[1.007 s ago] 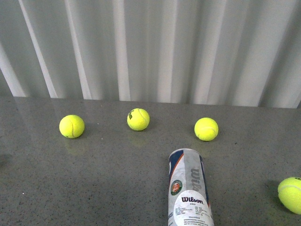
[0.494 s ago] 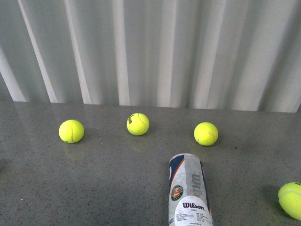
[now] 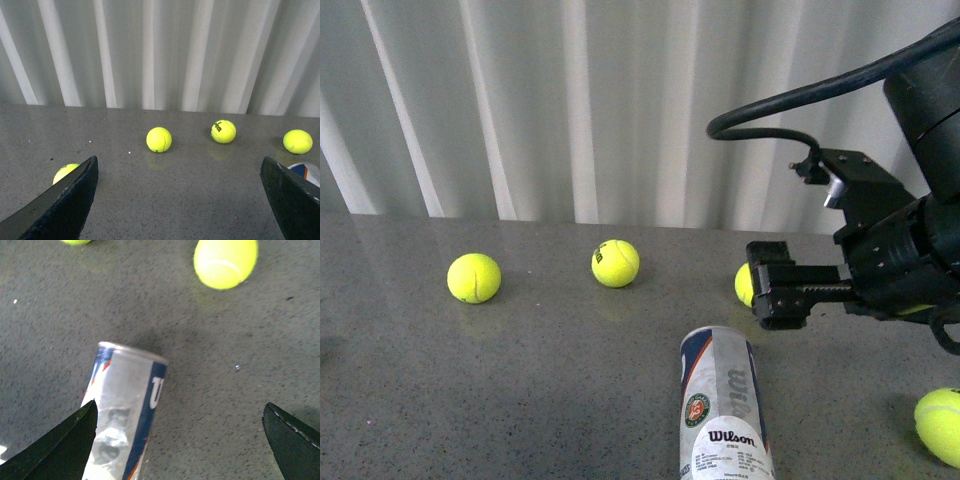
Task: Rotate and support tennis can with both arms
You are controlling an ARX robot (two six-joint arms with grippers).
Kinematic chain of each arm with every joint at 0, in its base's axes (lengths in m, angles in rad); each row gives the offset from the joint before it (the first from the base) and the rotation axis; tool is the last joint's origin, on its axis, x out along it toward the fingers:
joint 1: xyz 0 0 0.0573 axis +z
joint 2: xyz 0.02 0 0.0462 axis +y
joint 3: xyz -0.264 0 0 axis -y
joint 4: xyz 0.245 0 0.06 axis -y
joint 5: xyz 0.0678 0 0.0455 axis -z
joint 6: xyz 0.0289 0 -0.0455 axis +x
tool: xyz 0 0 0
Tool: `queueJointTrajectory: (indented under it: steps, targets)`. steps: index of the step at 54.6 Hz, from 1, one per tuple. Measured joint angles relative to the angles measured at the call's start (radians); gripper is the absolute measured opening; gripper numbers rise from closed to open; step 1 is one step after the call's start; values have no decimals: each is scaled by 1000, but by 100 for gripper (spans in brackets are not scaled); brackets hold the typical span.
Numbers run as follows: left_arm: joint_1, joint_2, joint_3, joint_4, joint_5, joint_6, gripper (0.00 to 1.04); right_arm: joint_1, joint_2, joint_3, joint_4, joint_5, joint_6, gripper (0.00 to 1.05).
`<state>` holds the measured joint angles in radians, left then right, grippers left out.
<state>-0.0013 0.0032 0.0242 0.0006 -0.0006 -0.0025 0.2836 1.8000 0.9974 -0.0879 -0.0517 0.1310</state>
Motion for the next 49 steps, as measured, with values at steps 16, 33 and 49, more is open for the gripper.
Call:
queueJointTrajectory:
  steps: [16,33,49]
  targets:
    - [0,0,0,0,0,0,98,21,123,-3,2,-76,51,97]
    - [0,0,0,0,0,0,98,73,241,31,89,-115,104,98]
    - [0,0,0,0,0,0,98,94,300,30,153,-112,128,97]
